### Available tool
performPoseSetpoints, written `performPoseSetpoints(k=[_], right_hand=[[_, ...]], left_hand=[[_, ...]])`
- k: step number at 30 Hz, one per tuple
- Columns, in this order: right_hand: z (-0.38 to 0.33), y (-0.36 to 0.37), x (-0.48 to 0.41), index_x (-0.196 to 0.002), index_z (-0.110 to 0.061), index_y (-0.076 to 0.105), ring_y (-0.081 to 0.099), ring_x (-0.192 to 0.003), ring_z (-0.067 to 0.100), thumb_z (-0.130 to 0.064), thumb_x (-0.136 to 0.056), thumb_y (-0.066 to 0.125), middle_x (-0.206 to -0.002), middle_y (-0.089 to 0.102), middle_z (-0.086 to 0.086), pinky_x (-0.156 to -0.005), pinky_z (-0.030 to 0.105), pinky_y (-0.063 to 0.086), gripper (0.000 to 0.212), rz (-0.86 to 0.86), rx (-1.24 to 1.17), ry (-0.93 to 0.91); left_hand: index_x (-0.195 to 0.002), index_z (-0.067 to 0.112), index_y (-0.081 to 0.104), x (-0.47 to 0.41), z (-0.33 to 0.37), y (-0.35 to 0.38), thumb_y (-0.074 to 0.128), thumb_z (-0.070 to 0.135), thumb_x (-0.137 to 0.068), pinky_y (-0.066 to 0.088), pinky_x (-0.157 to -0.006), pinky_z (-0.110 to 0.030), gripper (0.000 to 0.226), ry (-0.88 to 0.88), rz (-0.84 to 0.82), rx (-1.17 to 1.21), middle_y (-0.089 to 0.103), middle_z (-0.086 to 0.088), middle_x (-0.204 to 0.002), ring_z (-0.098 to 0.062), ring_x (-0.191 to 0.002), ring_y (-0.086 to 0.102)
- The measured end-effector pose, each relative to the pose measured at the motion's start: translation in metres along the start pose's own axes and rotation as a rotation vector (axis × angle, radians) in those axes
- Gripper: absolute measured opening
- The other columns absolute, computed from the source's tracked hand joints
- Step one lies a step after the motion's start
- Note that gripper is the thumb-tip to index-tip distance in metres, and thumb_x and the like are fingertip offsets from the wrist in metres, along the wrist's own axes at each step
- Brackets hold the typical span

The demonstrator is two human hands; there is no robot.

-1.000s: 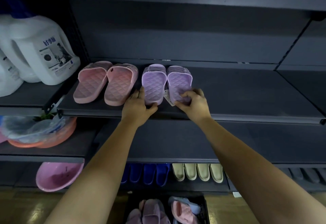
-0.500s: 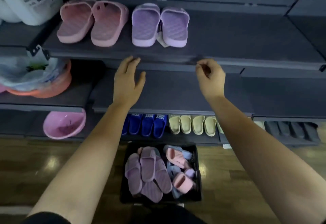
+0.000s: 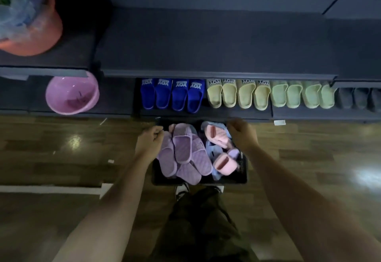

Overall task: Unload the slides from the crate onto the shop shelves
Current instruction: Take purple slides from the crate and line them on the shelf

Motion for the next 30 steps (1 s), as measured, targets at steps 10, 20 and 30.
performPoseSetpoints(k=[10, 20, 30], right_hand=[[0.108, 0.134, -0.027, -0.100, -0.018, 0.067, 0.067, -0.085, 0.036, -0.026, -0.095, 0.051, -0.093, 0.071, 0.013, -0.076, 0.039, 0.052, 0.019, -0.109, 0.007, 0.172], [0.186, 0.183, -0.062, -0.100, -0.006, 0.067, 0.064, -0.079, 0.036, -0.019, -0.096, 0.052, -0.090, 0.067, 0.014, -0.073, 0.038, 0.049, 0.020, -0.100, -0.003, 0.229], [0.232, 0.185, -0.082, -0.102, -0.021, 0.067, 0.059, -0.076, 0.022, -0.022, -0.095, 0.049, -0.088, 0.070, 0.007, -0.057, 0.024, 0.041, 0.020, -0.047, -0.029, 0.281]], left_hand=[[-0.090, 0.025, 0.067, -0.044, -0.131, 0.132, 0.056, 0.035, -0.092, 0.055, -0.074, -0.031, 0.015, -0.595, -0.094, 0.616, 0.070, -0.004, -0.098, -0.014, -0.081, 0.065], [-0.138, 0.016, 0.045, -0.097, -0.157, 0.235, 0.051, 0.027, -0.098, 0.054, -0.071, -0.038, 0.042, -0.821, 0.105, 1.436, 0.054, -0.009, -0.125, -0.029, -0.099, 0.063], [-0.140, 0.012, 0.042, -0.143, -0.151, 0.256, 0.052, 0.024, -0.098, 0.059, -0.065, -0.036, 0.044, -0.783, 0.322, 1.676, 0.048, -0.014, -0.139, -0.026, -0.100, 0.061]])
Point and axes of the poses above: each hand's wrist, its own x-axis away from the middle knuckle, its own y-axis out of the palm, z = x × y, the point moved 6 cm from there along -x, towards the middle knuckle
